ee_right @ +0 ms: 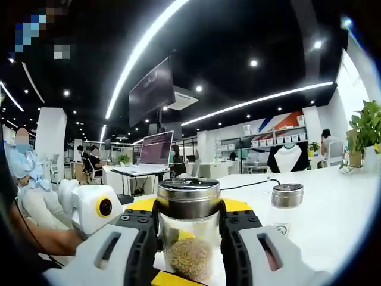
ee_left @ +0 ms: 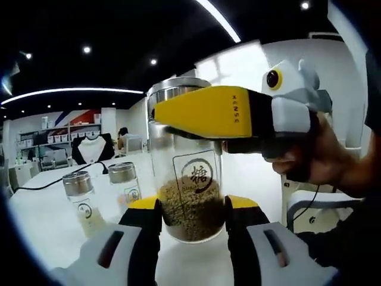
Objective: Rotate the seasoning bottle until the label or dispensing opening points toward the visible target arrow and the bottle remains upright within the marked orientation range
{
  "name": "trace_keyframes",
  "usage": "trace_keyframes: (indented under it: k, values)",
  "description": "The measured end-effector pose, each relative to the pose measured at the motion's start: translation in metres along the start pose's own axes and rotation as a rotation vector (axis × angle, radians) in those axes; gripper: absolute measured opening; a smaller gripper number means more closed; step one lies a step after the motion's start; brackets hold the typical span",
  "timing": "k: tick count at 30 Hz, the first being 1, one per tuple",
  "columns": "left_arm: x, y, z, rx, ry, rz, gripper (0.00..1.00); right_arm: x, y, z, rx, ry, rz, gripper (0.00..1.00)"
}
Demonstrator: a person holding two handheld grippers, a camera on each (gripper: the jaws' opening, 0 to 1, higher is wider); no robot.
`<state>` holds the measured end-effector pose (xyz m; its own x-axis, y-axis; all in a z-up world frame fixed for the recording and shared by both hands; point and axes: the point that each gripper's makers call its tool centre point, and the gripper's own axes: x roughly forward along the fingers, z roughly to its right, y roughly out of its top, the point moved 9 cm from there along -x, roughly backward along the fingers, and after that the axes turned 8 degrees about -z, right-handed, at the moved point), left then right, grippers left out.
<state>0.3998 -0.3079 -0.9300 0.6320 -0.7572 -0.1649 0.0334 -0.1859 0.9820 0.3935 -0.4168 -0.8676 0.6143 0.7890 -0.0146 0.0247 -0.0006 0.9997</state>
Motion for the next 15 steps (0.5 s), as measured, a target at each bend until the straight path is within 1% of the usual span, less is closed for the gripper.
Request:
trace_keyframes:
  k: [2, 5, 6, 8, 12, 15]
  values:
    - [-0.001, 0.001, 0.0, -0.007, -0.015, 0.004, 0.44, -0.001, 0.001, -0.001, -0.01, 0.02, 0.006, 0.37]
    - [-0.002, 0.002, 0.0, -0.005, -0.031, 0.018, 0.44, -0.003, 0.004, -0.003, -0.052, 0.076, 0.015, 0.37]
    - [-0.003, 0.003, 0.0, -0.016, -0.048, 0.026, 0.44, -0.005, 0.006, -0.005, -0.07, 0.106, 0.025, 0.37]
    - [-0.004, 0.005, 0.001, -0.027, -0.071, 0.045, 0.44, -0.007, 0.009, -0.007, -0.09, 0.131, 0.04, 0.37]
    - [-0.005, 0.007, 0.004, -0.014, -0.099, 0.053, 0.45, -0.009, 0.011, -0.011, -0.109, 0.153, 0.046, 0.37]
    - [-0.006, 0.007, 0.004, -0.014, -0.12, 0.059, 0.45, -0.011, 0.01, -0.011, -0.105, 0.176, 0.053, 0.37]
